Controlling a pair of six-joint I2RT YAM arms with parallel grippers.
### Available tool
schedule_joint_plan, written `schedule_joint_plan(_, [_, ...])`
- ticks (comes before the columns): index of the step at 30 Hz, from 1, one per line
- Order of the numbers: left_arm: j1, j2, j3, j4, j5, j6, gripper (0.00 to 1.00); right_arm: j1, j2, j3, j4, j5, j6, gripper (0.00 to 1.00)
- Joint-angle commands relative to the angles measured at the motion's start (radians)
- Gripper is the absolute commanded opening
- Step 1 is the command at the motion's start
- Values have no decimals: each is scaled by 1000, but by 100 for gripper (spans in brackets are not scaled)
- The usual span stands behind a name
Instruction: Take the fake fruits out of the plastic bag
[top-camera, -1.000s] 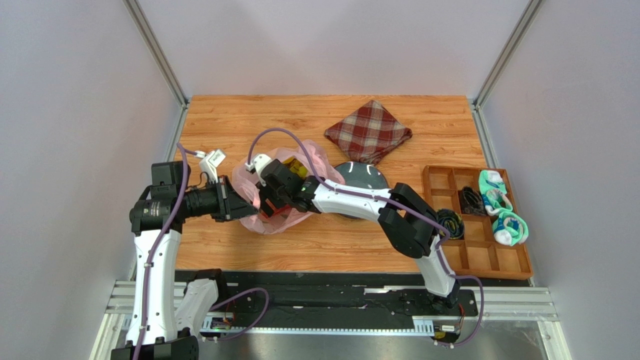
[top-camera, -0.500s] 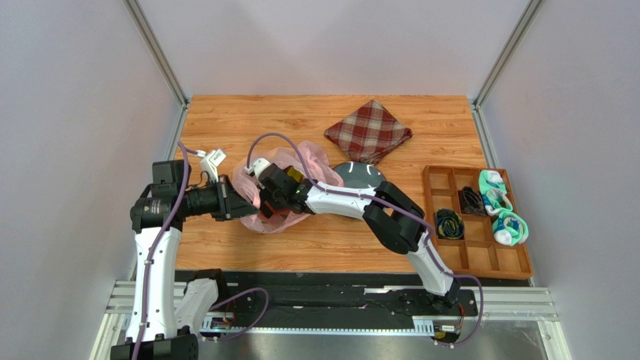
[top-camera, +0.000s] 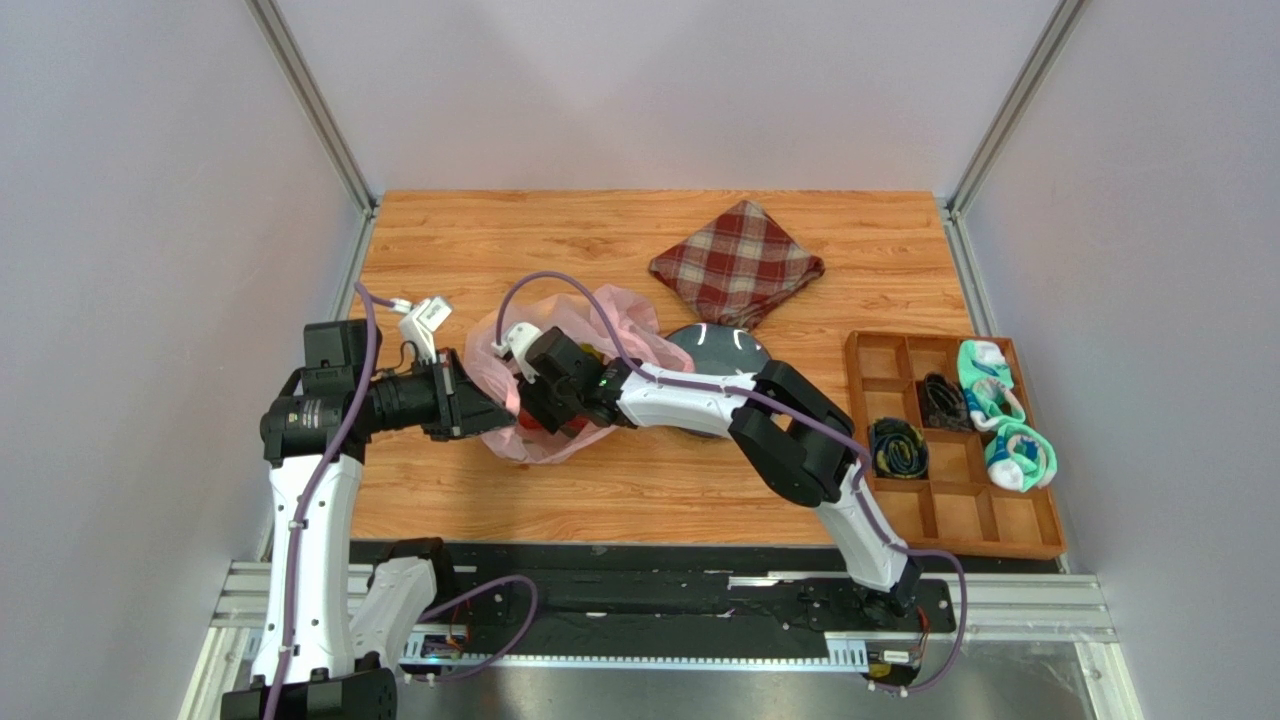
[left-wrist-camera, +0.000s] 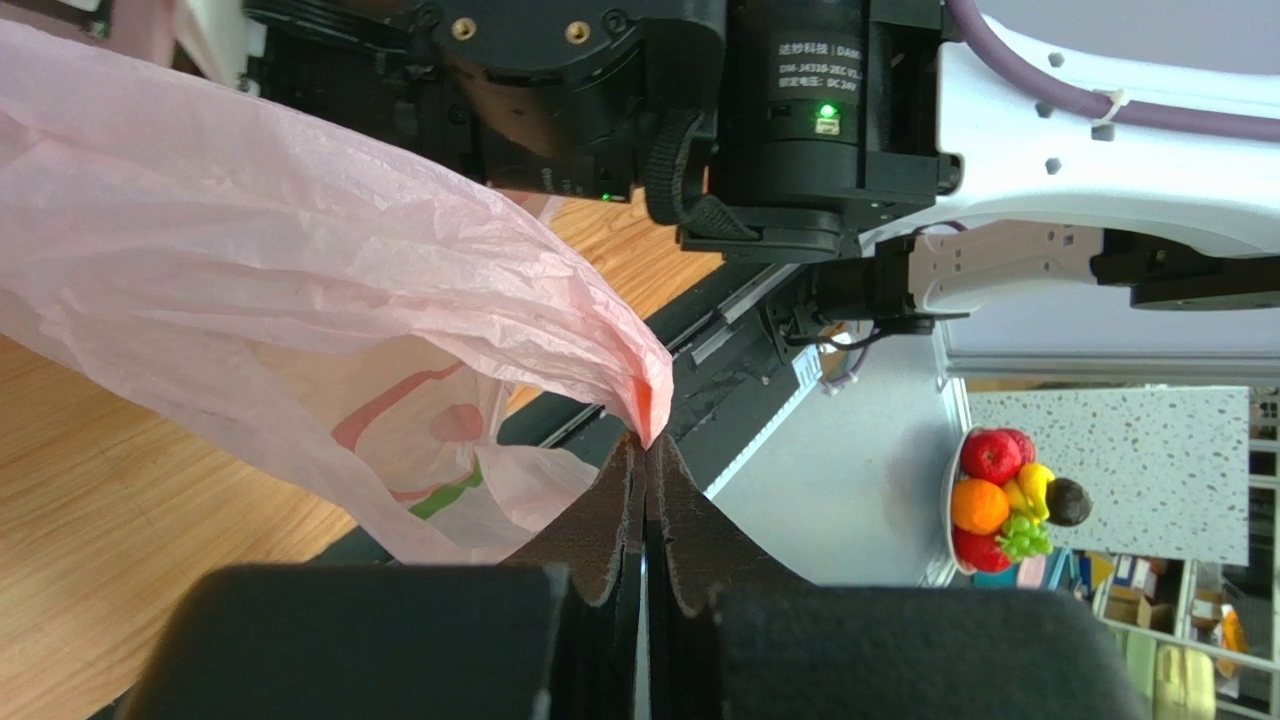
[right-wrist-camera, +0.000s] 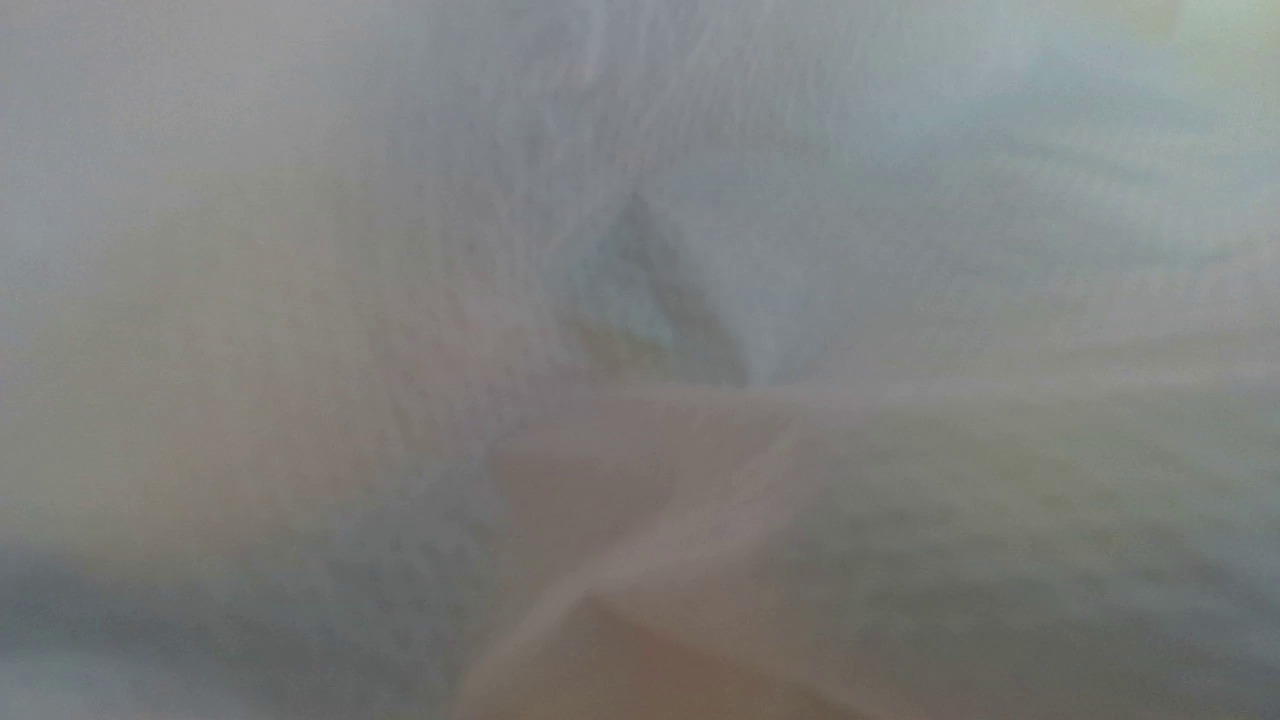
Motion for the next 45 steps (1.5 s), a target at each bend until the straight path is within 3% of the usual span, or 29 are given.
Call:
schedule_joint_plan(1, [8, -18, 36, 19, 22, 7, 0, -3, 26, -112, -204, -84, -31, 44])
schedule_joint_plan(2, [7, -17, 34, 19, 24, 9, 0, -3, 23, -118, -207, -89, -41, 50])
schedule_joint_plan(3, [7, -18, 30, 21, 25, 10, 0, -3, 21, -129, -211, -77, -65, 78])
schedule_joint_plan(5, [8, -20, 22, 30, 30, 4, 0, -9, 15, -135, -202, -72, -103, 90])
schedule_joint_plan(7, [8, -23, 15, 47, 28, -8, 0, -20, 20, -121, -227, -98, -168, 76])
schedule_joint_plan(8, [7, -26, 11, 56, 28, -8, 0, -30, 12, -120, -227, -97, -182, 58])
schedule_joint_plan(10, [7, -26, 11, 58, 28, -11, 0, -49, -6, -111, -240, -164, -206, 39])
schedule_joint_plan(11, [7, -26, 17, 56, 27, -9, 0, -55, -32, -100, -253, -190, -209, 23])
schedule_joint_plan(14, [7, -23, 36, 59, 18, -3, 0, -73, -95, -10, -366, -212, -197, 11])
schedule_joint_plan(19, [7, 14, 62, 88, -4, 10, 0, -109, -247, 31, -491, -317, -242, 9])
schedule_joint_plan(25, [7, 55, 85, 156, -47, -5, 0, -121, -423, -80, -412, -339, -268, 6])
schedule_joint_plan(29, [7, 61, 97, 176, -44, -13, 0, -127, -479, -140, -316, -255, -240, 5])
schedule_joint_plan(33, [7, 49, 108, 170, -79, -25, 0, -138, -534, -114, -361, -305, -277, 4])
schedule_joint_plan(39, [7, 66, 99, 189, -110, -37, 0, -297, -733, -68, -363, -515, -246, 2])
schedule_joint_plan(45, [7, 74, 88, 220, -116, -58, 0, -533, -854, 41, -270, -418, -76, 0])
